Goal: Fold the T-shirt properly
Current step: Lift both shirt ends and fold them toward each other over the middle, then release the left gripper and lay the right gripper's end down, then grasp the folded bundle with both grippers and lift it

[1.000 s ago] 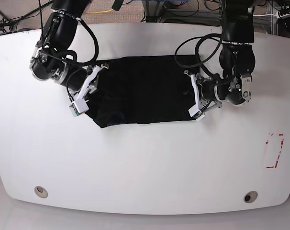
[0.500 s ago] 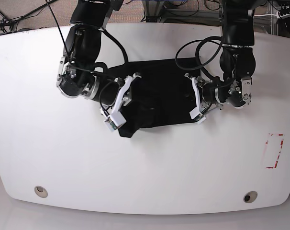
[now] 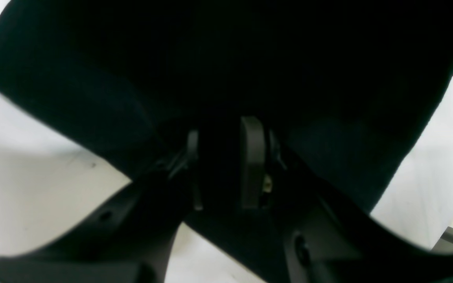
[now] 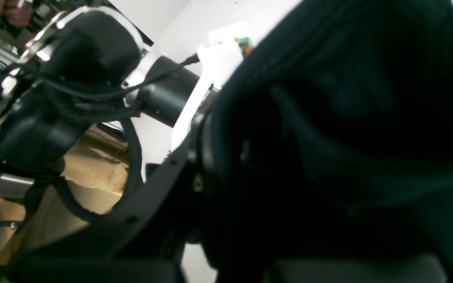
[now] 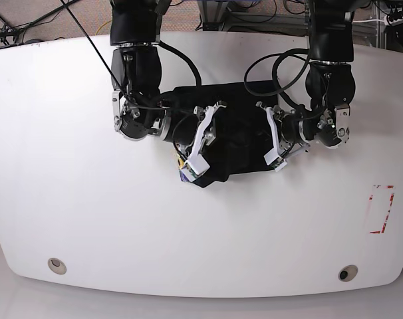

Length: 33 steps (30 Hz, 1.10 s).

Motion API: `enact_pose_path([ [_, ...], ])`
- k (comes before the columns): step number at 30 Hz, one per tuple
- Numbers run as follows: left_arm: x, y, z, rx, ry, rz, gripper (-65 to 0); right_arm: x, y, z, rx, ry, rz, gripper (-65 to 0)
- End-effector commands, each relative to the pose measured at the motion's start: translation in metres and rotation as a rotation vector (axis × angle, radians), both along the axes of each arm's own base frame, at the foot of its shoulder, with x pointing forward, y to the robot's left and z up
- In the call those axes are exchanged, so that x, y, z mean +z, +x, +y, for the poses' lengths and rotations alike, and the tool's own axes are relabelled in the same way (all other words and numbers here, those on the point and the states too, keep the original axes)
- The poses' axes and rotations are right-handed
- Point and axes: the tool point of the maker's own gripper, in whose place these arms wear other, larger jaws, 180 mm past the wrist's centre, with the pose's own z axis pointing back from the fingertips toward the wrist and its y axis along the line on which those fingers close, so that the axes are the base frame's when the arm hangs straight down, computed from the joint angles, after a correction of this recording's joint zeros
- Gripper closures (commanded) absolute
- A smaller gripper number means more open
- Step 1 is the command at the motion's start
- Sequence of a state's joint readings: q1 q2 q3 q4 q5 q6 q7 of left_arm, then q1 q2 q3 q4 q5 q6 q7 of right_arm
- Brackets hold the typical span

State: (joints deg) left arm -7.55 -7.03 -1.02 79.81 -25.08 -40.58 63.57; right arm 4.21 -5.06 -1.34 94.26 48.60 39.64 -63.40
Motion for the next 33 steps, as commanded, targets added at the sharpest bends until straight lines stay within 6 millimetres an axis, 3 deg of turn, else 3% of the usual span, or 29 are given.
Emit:
enact_pose_path([
  [1,-0.008,-0.005,0.015,0.003,0.083,0.035,-12.1,0.016,0.01,0.007,0.01,0.056,-0.038,-3.6],
  [3,-0.007,-0.005,0.014,0.002,0.081,0.032,-12.1,0.011,0.01,0.009,0.019,0.05,-0.024,-11.9],
  [8,0.014,0.005,0.014,0.04,-0.002,-0.024,-12.2,0.012,0.011,0.01,0.014,0.066,-0.023,-41.9],
  [11,0.032,0.016,0.028,0.119,-0.073,-0.066,-12.2,0.015,0.013,0.011,0.004,0.083,-0.031,-51.8],
  [16,0.069,0.025,0.054,0.219,-0.152,-0.179,-12.2,0.018,0.014,0.014,0.014,0.083,-0.043,-52.5],
  [22,0.126,0.024,0.128,0.336,-0.113,-0.357,-12.2,0.026,0.01,0.021,0.042,0.081,-0.071,-52.5],
  [29,0.146,0.003,0.215,0.465,0.005,-0.39,-12.2,0.043,0.007,0.0,0.028,0.038,-0.169,-52.5],
  [33,0.144,-0.011,0.254,0.514,0.073,-0.353,-12.2,0.037,0.014,-0.017,-0.011,0.01,-0.165,-52.5],
])
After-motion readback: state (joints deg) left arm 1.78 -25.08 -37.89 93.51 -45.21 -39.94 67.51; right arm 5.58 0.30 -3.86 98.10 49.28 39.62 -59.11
